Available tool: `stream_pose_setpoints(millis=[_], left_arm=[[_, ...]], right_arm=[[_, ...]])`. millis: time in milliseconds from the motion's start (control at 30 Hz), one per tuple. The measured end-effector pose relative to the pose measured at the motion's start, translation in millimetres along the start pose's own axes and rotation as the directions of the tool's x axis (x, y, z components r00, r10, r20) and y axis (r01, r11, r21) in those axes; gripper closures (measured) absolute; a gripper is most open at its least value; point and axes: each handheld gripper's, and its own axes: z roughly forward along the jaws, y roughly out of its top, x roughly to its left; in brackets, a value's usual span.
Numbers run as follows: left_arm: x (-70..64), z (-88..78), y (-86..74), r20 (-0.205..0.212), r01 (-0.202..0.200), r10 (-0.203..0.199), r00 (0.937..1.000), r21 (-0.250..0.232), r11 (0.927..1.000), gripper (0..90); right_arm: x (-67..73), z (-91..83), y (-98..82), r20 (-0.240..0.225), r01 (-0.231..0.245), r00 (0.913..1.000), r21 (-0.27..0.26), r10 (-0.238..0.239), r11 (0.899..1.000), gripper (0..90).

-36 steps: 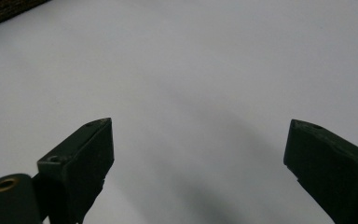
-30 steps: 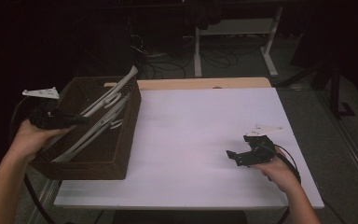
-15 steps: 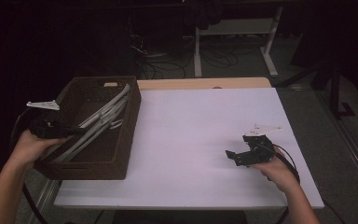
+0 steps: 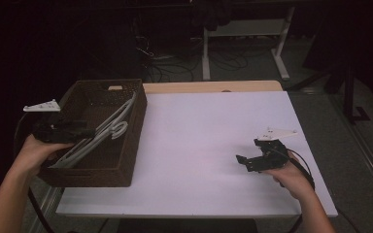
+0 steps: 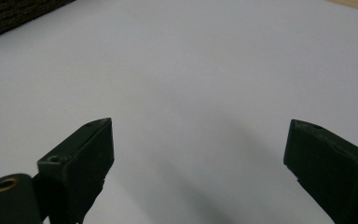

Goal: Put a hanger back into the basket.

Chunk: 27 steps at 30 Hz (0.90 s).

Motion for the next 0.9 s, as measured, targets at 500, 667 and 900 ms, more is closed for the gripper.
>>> stream_pose_setpoints(millis=[500, 667, 900], left_arm=[[-78.5, 34.4, 17.4, 0.148, -0.077, 0.097, 0.9842, -0.138, 0.9875, 15.8], [-95.4, 46.4, 15.2, 0.178, -0.086, 0.112, 0.9777, -0.146, 0.9855, 13.4], [-108.3, 55.8, 11.2, 0.21, -0.094, 0.124, 0.9698, -0.147, 0.9847, 7.3]], right_arm=[[10.0, -22.2, 16.0, -0.053, 0.03, 0.998, -0.037, -0.032, 0.999, 3.7], [14.7, -30.3, 22.7, -0.069, 0.047, 0.9963, -0.057, -0.051, 0.997, 2.2], [19.9, -38.3, 28.5, -0.08, 0.071, 0.9939, -0.07, -0.076, 0.995, 1.7]])
